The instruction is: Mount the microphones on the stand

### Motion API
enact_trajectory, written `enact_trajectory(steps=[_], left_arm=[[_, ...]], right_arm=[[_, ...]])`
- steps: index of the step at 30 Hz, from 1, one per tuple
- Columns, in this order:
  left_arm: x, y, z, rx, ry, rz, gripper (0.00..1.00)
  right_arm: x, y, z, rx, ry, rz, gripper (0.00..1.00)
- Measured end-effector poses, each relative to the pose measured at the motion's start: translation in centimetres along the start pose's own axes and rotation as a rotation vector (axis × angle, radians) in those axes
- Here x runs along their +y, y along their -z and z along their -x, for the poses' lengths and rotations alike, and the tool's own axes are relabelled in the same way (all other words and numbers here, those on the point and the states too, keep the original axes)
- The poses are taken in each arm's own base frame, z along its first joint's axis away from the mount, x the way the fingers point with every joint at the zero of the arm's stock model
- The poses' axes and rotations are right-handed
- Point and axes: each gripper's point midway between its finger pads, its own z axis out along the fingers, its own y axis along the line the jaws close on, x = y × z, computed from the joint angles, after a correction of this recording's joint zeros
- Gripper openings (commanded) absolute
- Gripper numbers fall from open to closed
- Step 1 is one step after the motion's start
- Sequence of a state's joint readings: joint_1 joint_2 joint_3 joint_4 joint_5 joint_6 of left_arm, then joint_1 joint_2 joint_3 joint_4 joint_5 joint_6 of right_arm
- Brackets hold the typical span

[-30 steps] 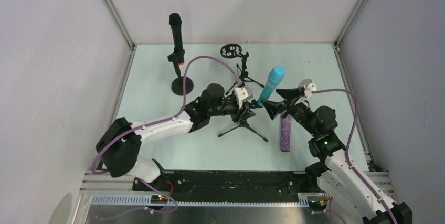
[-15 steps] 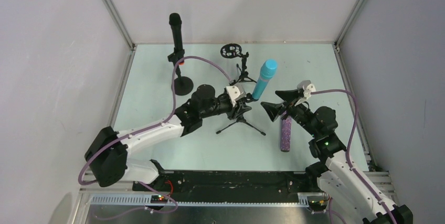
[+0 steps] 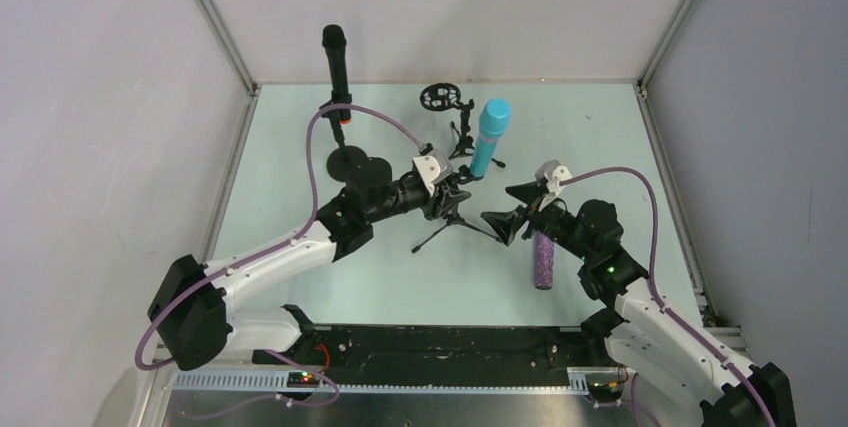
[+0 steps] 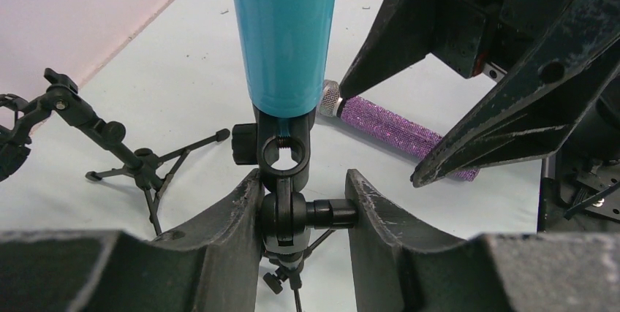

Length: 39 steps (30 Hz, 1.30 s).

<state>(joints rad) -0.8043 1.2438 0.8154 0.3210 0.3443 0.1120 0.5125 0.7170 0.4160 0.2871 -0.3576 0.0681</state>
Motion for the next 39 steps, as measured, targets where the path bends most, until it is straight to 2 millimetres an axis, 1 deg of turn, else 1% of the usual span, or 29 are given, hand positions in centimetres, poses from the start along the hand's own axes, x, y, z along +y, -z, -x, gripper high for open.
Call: enact_trajectory(steps=[5, 13, 17, 25, 39], left_arm=[[0.3, 0.3, 0.5, -0.013, 0.001, 0.009, 0.00], [0.8, 0.7, 0.9, -0.022, 0.000, 0.030, 0.00], [2.1, 1.3, 1.4, -0.033, -0.003, 0.071, 0.00], [5.2, 3.4, 2.9, -0.070, -0.015, 0.180, 0.00], [8.5, 6.4, 3.6, -0.077, -0.025, 0.316, 0.00]], right_arm=[[0.3, -0.3, -0.7, 0.021, 0.017, 0.014, 0.85], [0.3, -0.5, -0.9, 0.029, 0.031, 0.013, 0.85], [0.1, -0.5, -0.9, 0.029, 0.031, 0.002, 0.86], [-0.1, -0.5, -0.9, 0.028, 0.031, -0.010, 0.86], [-0.3, -0.4, -1.1, 0.036, 0.027, -0.020, 0.86]])
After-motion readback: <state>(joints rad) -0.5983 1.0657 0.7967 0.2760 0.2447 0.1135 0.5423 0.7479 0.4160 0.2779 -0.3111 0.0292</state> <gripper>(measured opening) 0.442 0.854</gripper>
